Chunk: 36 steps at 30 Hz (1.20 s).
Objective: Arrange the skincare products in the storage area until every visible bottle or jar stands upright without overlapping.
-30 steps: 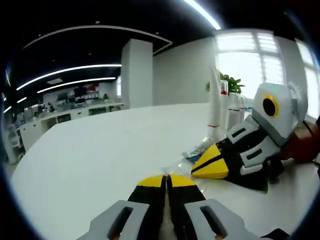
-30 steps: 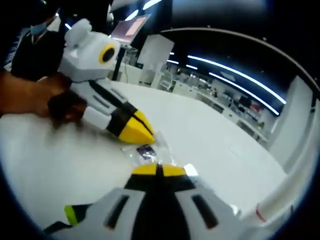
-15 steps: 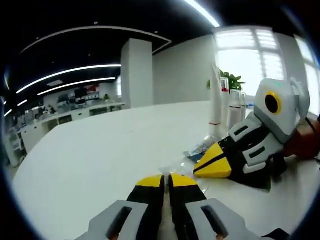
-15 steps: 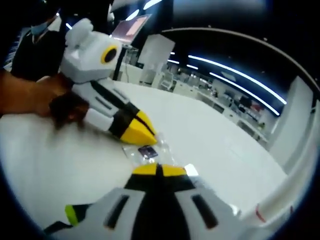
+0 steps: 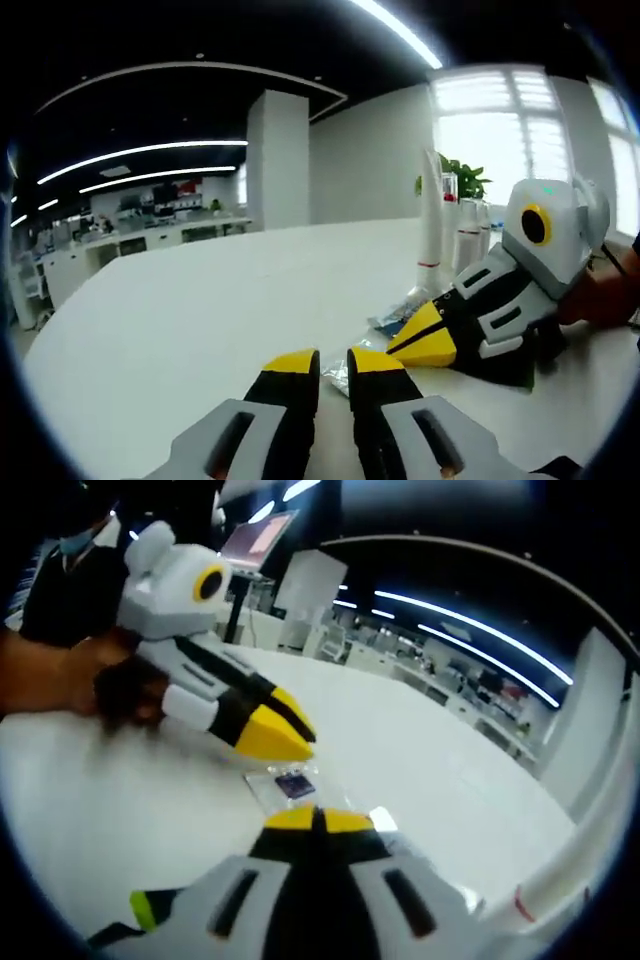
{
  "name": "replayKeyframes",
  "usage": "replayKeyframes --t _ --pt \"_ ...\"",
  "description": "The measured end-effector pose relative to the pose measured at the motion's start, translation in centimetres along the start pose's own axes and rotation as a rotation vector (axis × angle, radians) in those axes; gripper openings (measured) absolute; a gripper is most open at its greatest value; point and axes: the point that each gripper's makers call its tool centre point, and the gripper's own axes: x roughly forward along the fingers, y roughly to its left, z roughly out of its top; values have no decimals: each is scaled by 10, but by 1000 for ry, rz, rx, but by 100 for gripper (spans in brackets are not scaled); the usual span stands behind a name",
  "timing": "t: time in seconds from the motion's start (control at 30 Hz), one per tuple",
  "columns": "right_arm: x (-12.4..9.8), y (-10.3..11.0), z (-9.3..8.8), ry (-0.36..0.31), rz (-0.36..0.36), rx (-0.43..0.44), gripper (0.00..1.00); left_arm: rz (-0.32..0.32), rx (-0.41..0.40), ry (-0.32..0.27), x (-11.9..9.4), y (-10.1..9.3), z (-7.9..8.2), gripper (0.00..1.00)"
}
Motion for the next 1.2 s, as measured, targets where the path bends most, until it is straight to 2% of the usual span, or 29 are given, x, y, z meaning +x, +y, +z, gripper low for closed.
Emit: replayKeyframes --t 0.1,0.13,0.2,0.23,0.3,0.57,0.73,0.97,1.07,1.2 --pt "1 -1 0 -1 0 1 0 -25 17 6 -1 -9 -1 9" --pt "1 -1 0 -2 0 0 0 -28 29 27 -1 -13 -5 8" --pt "2 -2 -1 -1 2 -2 0 5 89 90 -1 -10 -16 7" --pt "3 -2 -1 0 3 -3 0 6 113 100 -1 -13 -18 6" --pt "1 -1 -1 -1 3 -3 0 -4 100 102 1 -15 -18 6" --pt "-2 1 4 -35 6 2 0 0 101 88 -2 -13 -15 7" --pt "-14 -10 18 -113 -20 41 0 -9 75 28 -6 -12 -5 9" --pt "-31 -15 18 -138 -36 47 0 -15 42 -27 -13 -13 3 11" --pt "-39 -18 16 -151 -33 72 0 -16 42 -30 -16 -15 3 12" --pt "-50 -33 22 -207 -69 120 0 -8 49 -22 -18 -15 0 12"
